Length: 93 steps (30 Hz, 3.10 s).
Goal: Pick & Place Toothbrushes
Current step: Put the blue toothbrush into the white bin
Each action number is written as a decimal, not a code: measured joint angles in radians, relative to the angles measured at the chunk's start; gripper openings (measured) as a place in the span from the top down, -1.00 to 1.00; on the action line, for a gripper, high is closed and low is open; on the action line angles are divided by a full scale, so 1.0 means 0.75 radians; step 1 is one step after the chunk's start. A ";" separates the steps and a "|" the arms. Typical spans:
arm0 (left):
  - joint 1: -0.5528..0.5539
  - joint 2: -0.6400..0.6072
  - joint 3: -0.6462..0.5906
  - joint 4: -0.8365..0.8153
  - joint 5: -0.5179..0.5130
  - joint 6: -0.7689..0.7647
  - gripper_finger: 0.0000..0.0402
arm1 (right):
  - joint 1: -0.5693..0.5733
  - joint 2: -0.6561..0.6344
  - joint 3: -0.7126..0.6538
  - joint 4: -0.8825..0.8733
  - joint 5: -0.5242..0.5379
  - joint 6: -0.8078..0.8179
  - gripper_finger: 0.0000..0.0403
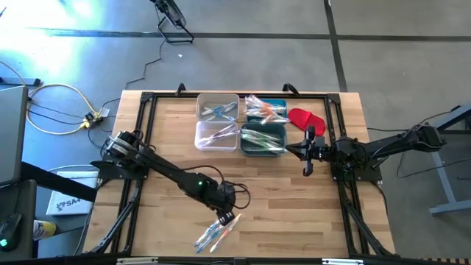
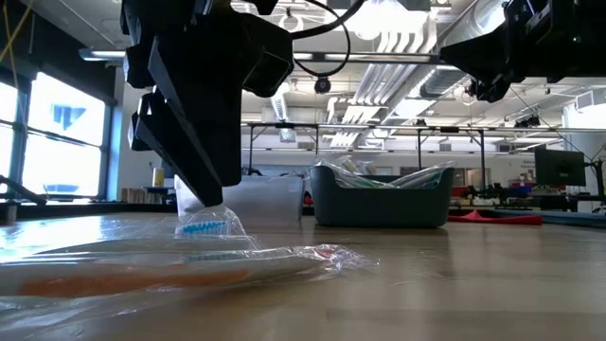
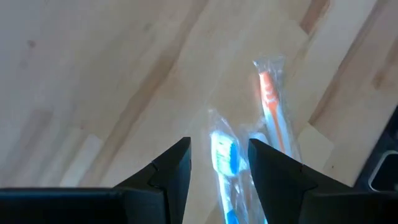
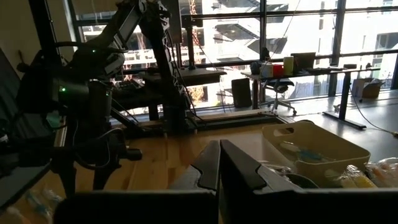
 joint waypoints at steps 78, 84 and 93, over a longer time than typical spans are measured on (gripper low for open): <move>0.107 0.028 -0.007 -0.190 0.188 0.307 0.92 | 0.000 0.000 0.000 -0.025 0.001 0.000 0.98; 0.212 -0.070 -0.006 -0.196 0.177 0.492 0.93 | -0.001 -0.001 0.000 -0.026 0.003 0.000 0.98; 0.404 -0.233 -0.004 -0.181 0.187 0.770 0.93 | 0.000 0.000 0.000 -0.027 0.003 0.000 0.98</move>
